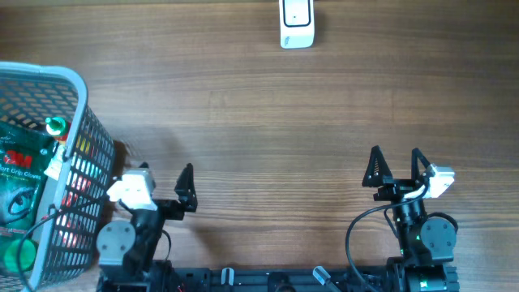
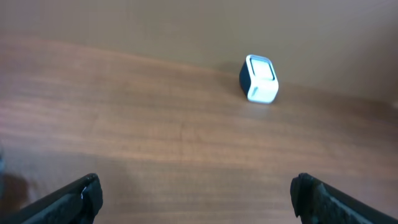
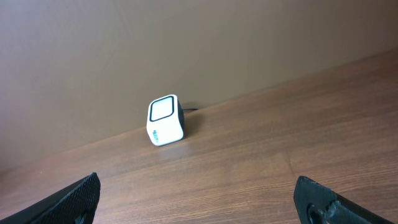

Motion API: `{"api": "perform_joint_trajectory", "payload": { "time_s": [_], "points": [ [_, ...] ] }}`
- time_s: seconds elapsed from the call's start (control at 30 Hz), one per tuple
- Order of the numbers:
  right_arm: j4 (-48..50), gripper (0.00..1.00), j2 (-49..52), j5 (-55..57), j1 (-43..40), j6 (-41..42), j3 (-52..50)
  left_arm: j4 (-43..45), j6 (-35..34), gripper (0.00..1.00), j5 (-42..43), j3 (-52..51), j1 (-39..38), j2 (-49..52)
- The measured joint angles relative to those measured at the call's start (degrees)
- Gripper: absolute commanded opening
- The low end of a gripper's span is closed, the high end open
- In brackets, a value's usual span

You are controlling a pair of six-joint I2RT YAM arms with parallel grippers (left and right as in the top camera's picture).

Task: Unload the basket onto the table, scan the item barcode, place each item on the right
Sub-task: 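Move the left gripper toward the grey basket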

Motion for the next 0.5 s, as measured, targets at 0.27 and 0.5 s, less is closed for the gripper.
{"api": "perform_joint_trajectory", "payload": {
  "time_s": [0.27,0.5],
  "points": [
    [0.0,1.0,0.09,0.0,0.0,0.0,0.0,-17.49,-4.31,1.0,4.9,24.15,0.0,19.58],
    [0.0,1.0,0.09,0.0,0.0,0.0,0.0,-22.6,-7.43,1.0,13.16,25.11,0.0,29.24]
  ]
}}
